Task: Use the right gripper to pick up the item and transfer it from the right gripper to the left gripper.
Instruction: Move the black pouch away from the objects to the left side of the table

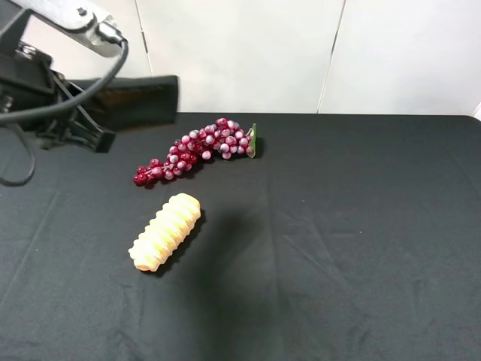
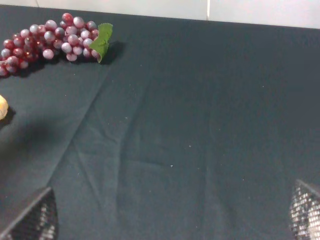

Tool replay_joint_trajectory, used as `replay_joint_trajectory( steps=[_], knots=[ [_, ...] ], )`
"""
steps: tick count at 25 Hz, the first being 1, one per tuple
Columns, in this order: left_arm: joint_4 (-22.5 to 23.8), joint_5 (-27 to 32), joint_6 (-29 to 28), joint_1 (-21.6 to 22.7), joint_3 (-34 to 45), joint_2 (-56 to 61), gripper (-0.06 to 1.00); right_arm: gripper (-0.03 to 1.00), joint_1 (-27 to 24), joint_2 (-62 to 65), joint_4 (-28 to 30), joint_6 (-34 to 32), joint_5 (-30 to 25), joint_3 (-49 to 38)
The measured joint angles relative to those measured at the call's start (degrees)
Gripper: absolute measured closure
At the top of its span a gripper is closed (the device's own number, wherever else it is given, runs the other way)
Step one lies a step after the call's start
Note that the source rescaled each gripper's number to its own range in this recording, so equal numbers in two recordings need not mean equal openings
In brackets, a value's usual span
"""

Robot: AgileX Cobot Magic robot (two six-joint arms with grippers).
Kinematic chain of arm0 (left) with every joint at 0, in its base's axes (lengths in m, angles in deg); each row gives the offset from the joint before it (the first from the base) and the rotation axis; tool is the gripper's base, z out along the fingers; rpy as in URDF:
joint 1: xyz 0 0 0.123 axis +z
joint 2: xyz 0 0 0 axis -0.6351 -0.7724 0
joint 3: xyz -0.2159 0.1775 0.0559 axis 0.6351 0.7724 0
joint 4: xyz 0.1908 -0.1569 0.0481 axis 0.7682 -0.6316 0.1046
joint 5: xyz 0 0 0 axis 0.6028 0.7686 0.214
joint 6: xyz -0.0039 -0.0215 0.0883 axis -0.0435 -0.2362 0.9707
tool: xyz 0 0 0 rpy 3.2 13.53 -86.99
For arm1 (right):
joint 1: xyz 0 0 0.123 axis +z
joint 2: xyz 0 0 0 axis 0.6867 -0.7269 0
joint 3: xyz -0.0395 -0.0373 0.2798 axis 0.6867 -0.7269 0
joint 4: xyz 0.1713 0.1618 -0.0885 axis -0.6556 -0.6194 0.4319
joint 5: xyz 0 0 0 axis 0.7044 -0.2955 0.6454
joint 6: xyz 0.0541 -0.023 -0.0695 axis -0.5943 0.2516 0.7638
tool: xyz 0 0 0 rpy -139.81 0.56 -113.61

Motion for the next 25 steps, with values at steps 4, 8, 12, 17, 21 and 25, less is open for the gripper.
replay_joint_trajectory(
  steps=[4, 8, 12, 17, 21, 25],
  knots=[
    [5.6, 1.0, -6.5, 1.4, 0.0, 0.0, 0.94, -0.03, 0.0, 0.0, 0.0, 0.0, 0.0, 0.0],
    [5.9, 0.3, -8.3, 8.0, 0.0, 0.0, 0.94, -0.03, 0.0, 0.0, 0.0, 0.0, 0.0, 0.0],
    [4.3, -4.0, -8.4, 16.1, 0.0, 0.0, 0.94, -0.03, 0.0, 0.0, 0.0, 0.0, 0.0, 0.0],
    [3.0, -8.6, -8.4, 23.2, 0.0, -0.5, 0.94, -0.03, 0.0, 0.0, 0.0, 0.0, 0.0, 0.0],
    [3.0, -10.3, -8.4, 28.2, 0.0, -3.4, 0.94, -0.03, 0.0, 0.0, 0.0, 0.0, 0.0, 0.0],
    [2.9, -14.3, -8.4, 30.0, 0.0, -8.0, 0.94, -0.03, 0.0, 0.0, 0.0, 0.0, 0.0, 0.0]
  ],
)
